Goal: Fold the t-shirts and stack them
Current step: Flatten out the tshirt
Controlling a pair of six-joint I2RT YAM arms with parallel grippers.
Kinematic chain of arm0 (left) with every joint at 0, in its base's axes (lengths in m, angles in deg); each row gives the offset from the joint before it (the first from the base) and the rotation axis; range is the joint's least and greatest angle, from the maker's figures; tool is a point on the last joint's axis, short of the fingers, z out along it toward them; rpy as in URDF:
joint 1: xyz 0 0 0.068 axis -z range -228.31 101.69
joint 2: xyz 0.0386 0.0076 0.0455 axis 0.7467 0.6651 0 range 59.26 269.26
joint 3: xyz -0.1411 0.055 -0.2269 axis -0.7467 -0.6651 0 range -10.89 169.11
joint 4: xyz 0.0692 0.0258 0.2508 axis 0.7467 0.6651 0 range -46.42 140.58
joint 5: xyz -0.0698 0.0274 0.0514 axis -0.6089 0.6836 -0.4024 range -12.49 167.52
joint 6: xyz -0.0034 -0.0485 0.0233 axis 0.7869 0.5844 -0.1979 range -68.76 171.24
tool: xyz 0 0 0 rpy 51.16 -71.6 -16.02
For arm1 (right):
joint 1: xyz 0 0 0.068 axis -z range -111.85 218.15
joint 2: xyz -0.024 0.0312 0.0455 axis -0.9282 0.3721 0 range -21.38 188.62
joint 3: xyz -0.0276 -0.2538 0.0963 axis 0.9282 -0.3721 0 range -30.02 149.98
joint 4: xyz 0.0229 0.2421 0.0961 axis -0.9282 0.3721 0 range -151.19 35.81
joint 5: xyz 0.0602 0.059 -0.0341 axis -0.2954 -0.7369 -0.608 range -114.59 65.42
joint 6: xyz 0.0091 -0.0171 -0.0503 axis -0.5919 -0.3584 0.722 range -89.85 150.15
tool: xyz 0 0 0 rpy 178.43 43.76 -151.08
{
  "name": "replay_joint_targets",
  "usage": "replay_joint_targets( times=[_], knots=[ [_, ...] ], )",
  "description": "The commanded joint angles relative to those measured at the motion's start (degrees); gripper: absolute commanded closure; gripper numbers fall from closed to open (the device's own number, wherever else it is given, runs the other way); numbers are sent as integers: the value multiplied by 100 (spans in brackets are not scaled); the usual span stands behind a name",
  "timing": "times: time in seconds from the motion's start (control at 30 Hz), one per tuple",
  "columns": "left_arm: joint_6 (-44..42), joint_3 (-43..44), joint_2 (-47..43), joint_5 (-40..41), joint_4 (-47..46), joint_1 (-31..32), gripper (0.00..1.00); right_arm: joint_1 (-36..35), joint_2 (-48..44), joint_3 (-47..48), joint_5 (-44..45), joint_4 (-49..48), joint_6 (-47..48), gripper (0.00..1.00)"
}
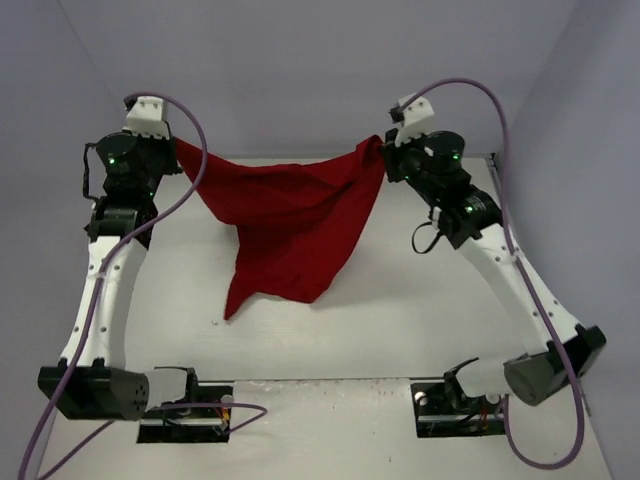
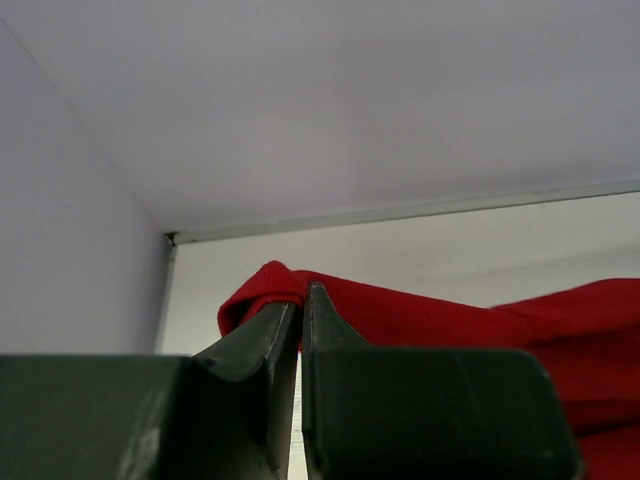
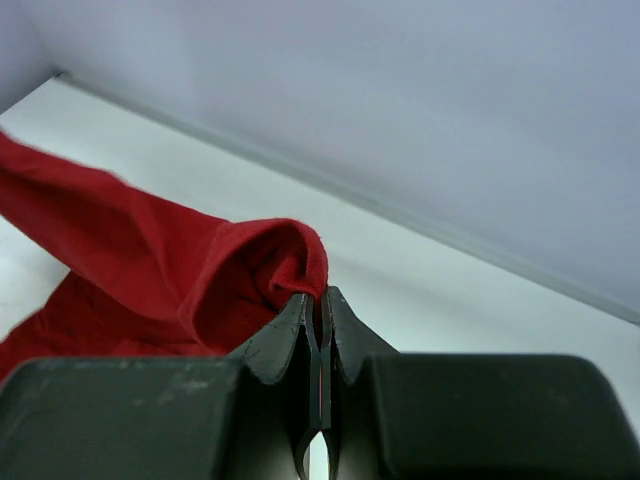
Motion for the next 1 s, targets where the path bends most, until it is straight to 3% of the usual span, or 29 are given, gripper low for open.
replay_joint_targets(
  times=[0.0, 0.2, 0.5, 0.77, 0.97],
  knots=[
    [-620, 26, -741, 67, -853, -38, 100, 374, -881, -270, 68, -206, 273, 100],
    [-792, 366, -972, 890, -809, -38, 100, 650, -1565, -207, 557, -267, 493, 100],
    [-1049, 760, -1043, 1227, -1152, -38, 100, 692, -1858, 334, 1302, -471, 762, 100],
    [-1162, 943, -1095, 1211, -1314, -38, 100, 692, -1840, 760, 1476, -664, 939, 100],
    [-922, 629, -969, 1052, -1240, -38, 100, 778, -1750, 78, 1447, -1165, 1125, 100]
  ],
)
